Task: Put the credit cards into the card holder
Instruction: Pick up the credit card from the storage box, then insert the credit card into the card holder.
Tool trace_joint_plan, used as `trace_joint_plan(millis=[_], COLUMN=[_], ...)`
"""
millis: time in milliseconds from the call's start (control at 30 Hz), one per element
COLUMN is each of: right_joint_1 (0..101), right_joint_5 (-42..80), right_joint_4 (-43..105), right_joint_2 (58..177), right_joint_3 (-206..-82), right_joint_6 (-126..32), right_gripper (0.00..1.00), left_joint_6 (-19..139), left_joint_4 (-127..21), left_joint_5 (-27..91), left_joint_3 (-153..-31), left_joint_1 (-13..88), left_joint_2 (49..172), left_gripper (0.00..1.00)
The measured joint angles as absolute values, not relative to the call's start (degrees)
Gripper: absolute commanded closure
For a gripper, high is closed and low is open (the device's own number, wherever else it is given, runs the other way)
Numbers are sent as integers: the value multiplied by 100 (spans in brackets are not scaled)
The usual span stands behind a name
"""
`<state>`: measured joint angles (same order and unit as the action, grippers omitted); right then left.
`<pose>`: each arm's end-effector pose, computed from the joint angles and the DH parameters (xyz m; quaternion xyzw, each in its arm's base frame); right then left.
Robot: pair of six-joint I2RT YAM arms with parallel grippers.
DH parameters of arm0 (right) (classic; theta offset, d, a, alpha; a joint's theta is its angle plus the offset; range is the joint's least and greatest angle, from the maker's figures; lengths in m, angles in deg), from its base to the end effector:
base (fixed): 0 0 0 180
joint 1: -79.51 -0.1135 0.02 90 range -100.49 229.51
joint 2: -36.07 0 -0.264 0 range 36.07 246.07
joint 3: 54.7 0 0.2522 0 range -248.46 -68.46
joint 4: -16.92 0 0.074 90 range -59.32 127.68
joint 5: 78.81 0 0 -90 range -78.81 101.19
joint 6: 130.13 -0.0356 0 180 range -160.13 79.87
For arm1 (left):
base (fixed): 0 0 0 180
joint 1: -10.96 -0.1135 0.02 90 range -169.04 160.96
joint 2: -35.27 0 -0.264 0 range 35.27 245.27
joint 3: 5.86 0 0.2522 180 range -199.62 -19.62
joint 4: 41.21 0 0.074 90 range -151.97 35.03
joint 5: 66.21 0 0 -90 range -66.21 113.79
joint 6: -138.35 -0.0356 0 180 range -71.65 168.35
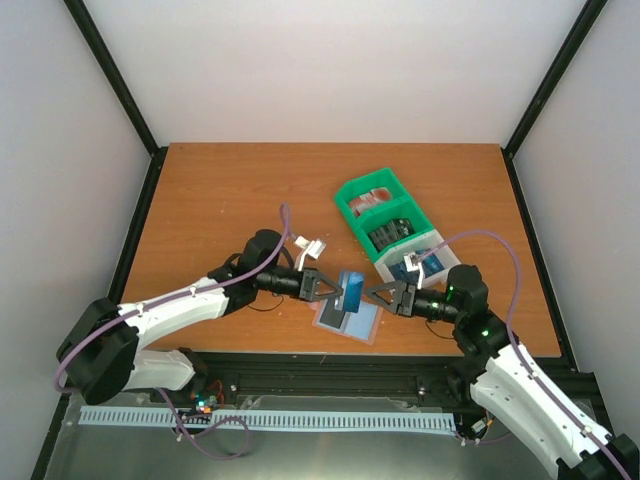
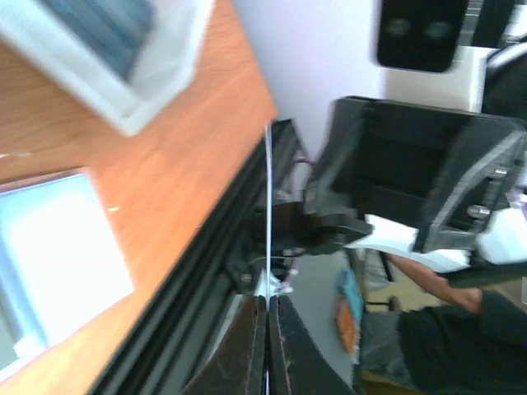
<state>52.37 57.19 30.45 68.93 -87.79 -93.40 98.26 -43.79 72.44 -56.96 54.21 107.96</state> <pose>0.1187 0.0896 0.2350 -0.0730 0.7580 0.6027 0.2384 0.1747 -0.2010 0.2328 0.1790 0.7767 -0.5973 0.0892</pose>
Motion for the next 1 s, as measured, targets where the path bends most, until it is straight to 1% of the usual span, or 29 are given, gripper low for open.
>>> trace_joint_plan(millis=[133, 233, 367, 500, 600, 800, 1000], right_joint_1=[5233, 5161, 4802, 4092, 3567, 2719, 2433], right_joint_5=[5249, 4731, 3982, 3088, 2430, 1442, 830], right_joint_4=[4000, 4652, 5266, 5758, 5922, 6145, 6411], right_joint_2=[6745, 6902, 7414, 8268, 9048, 10417, 11044], right_joint_3=[-8781, -8781, -8786, -9009, -9347, -9994, -10230], right_joint_6=[-9025, -8853, -8698, -8684, -8713, -8844, -8995], right_gripper=[52, 56, 62, 68, 68, 67, 66], left_joint_6=[9312, 9103, 8985, 8912, 8860, 8738, 8716], left_joint_4=[-5297, -5673, -5804, -5793, -5802, -5787, -5778], left_joint_5=[6594, 6284, 6170, 6179, 6199, 6229, 6229], left_joint_3=[-5690, -5676, -5672, -5676, -5724, -6011, -6039], left_joint_1=[5421, 5419, 5419, 5421, 5421, 5421, 5421], left_joint_2=[10844, 11076, 11605, 12195, 12544, 12769, 12769], left_gripper=[99, 99, 99, 99, 100, 99, 99])
